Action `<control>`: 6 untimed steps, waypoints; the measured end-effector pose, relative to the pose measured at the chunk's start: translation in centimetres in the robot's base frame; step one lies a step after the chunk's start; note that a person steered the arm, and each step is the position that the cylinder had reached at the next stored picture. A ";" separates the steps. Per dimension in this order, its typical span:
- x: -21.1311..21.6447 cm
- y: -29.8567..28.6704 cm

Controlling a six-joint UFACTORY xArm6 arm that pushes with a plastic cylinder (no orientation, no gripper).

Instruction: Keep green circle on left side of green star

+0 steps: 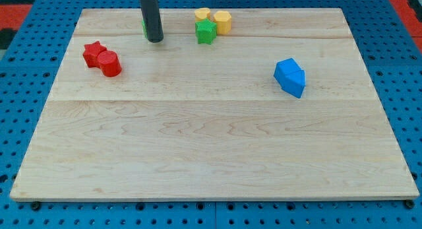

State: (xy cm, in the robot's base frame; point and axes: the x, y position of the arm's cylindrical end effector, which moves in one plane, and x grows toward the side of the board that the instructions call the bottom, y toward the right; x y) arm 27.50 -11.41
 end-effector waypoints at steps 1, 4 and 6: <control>-2.8 -3.5; -8.4 -6.1; -5.3 5.2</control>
